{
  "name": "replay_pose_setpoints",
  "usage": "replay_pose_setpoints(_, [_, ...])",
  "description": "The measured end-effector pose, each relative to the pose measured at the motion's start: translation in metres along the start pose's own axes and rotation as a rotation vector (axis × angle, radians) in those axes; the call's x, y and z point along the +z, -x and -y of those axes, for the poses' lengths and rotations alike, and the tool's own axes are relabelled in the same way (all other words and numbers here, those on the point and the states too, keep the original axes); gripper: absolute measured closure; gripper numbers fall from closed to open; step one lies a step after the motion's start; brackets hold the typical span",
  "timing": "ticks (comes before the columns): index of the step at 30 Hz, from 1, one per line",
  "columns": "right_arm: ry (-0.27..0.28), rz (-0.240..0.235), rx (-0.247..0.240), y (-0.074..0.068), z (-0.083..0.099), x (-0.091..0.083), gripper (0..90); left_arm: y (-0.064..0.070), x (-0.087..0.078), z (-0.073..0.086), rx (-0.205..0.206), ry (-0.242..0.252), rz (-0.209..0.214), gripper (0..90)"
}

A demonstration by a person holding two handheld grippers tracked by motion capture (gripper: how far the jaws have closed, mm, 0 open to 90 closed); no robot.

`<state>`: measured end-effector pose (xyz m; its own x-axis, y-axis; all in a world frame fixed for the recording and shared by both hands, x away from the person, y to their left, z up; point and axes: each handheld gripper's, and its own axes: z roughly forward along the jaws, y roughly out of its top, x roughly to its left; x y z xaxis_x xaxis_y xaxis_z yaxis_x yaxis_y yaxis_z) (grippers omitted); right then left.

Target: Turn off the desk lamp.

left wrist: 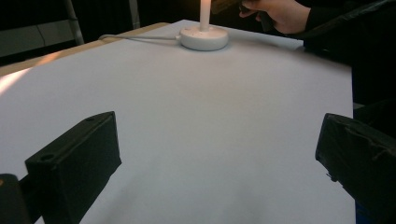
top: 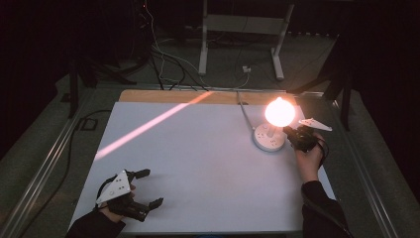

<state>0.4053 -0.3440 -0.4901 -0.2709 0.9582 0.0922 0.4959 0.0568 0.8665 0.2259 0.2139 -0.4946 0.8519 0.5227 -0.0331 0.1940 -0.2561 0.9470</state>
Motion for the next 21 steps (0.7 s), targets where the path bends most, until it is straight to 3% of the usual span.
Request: replay_pose_setpoints(21, [-0.073,0.003,-0.007,-0.003,0.013,0.015,89.9,0.0,0.0,0.0,0.002,0.0,0.0,0.6])
